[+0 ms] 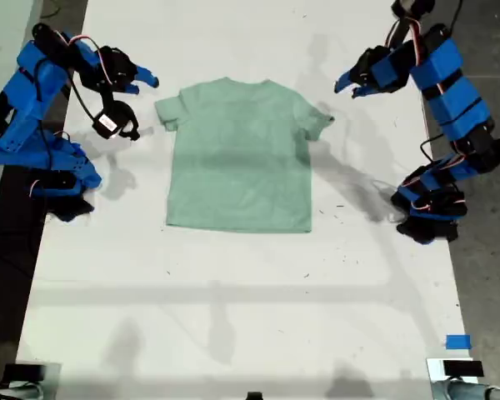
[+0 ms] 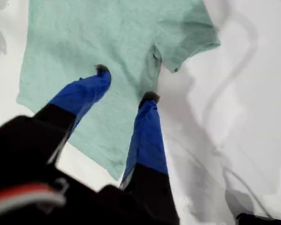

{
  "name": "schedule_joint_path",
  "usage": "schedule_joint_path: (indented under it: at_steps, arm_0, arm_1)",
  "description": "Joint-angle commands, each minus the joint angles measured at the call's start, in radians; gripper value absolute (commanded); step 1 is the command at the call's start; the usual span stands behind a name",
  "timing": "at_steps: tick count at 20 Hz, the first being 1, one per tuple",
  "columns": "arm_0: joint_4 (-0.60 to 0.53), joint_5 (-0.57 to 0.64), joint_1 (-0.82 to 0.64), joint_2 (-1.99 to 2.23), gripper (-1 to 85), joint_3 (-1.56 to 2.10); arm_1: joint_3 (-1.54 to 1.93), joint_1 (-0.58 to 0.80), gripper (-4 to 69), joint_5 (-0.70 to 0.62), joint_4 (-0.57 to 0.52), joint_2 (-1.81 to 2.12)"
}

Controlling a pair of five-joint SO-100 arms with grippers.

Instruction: Fold t-shirt

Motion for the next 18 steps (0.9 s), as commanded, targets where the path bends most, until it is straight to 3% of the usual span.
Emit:
schedule_joint_path:
  at_steps: [1,2,7,18]
  arm_0:
    - [0.011,0.021,-0.023,-0.014,22.4,-0.054]
    - [0.009,0.029,-0.023,-0.023,22.8,-0.054]
    - [-0.017,0.058,-0.021,-0.046,25.2,-0.046]
    - [-0.060,0.074,-0.025,-0.055,25.4,0.006]
  arm_1:
    - [-0.074,0.023,29.1,-0.058,0.005,-0.017]
    - [-0.075,0.029,32.7,-0.086,0.003,-0.032]
    - [-0.048,0.071,35.6,-0.169,-0.031,-0.103]
    - [0.291,0.160,36.4,-0.158,-0.367,-0.216]
